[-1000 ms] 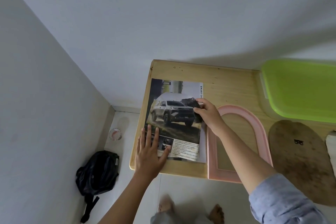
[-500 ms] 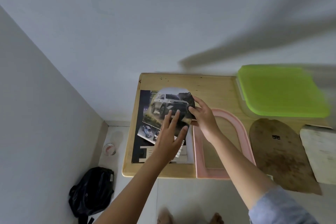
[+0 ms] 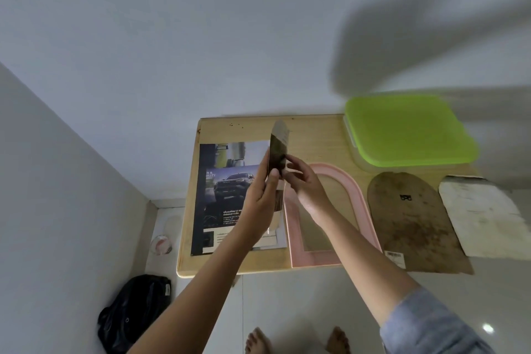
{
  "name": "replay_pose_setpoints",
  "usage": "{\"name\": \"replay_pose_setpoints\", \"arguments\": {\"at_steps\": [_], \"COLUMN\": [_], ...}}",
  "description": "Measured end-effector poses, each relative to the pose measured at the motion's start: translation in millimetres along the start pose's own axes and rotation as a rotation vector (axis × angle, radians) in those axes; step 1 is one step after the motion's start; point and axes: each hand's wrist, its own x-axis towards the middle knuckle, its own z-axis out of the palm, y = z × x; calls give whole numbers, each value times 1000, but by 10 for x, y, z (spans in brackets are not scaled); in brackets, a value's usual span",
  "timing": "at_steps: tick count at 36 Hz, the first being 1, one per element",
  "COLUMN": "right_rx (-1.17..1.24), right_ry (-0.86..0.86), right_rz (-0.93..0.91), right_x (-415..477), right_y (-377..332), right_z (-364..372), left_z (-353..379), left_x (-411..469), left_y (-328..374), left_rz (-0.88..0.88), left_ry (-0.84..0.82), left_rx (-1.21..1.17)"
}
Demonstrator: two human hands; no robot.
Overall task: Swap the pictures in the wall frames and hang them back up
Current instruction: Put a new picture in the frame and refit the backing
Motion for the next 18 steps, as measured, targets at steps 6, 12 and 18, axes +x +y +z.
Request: {"name": "replay_pose_setpoints", "arguments": {"at_steps": [6,12,18], "right_rx": [116,165,-51], "right_ry": [13,73,213], "right_rz": [212,211,53], "right_x": [-52,-124,-216], "right_y": [128,198,279], "right_z": [-207,-435,-906], "left_z": [26,76,215], "left_x": [-67,-58,-13], "left_y": [121,148,-81], "left_rz": [55,59,-7], "left_ry": [9,65,94], "left_rx": [-54,-63,72]}}
